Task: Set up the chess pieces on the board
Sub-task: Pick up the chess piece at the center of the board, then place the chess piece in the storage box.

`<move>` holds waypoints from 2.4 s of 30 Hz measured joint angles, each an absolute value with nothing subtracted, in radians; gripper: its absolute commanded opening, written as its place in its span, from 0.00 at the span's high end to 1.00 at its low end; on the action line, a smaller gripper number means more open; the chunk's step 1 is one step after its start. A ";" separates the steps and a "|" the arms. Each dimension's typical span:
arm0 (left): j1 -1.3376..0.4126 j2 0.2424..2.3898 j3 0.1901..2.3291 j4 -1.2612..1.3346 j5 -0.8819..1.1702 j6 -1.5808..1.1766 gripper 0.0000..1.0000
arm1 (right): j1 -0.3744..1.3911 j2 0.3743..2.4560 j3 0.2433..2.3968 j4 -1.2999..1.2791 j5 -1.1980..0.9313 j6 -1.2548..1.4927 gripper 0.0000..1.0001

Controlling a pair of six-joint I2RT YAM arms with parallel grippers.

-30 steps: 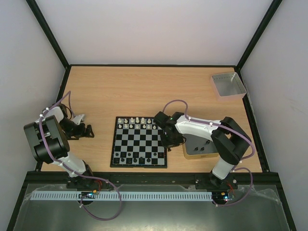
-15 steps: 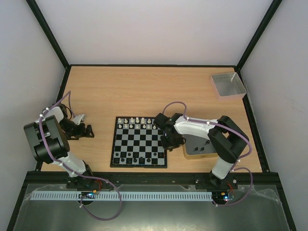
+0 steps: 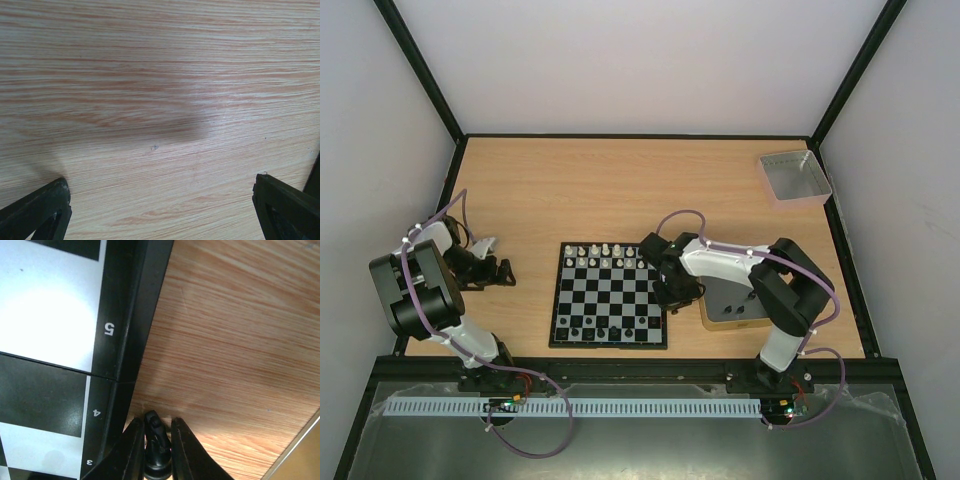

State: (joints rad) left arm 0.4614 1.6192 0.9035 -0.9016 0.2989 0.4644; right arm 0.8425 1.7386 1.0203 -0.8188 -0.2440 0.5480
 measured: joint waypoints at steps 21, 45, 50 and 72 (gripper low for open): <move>0.461 1.620 0.904 -0.902 0.299 0.464 0.01 | 0.801 1.736 1.038 -0.823 -0.242 0.525 0.98; 0.461 1.620 0.904 -0.901 0.298 0.463 0.01 | 0.665 1.212 0.783 -0.694 0.299 0.760 0.98; 0.461 1.624 0.905 -0.901 0.297 0.462 0.01 | 0.665 1.065 0.619 -0.575 0.402 0.863 0.98; 0.356 1.645 0.923 -0.910 0.192 0.419 0.01 | 0.665 1.392 0.389 -0.059 0.694 1.146 0.97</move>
State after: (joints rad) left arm 0.3561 1.6447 0.9234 -0.9100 0.1925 0.4194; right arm 0.6655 1.3922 0.3893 -0.0586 0.6941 1.1458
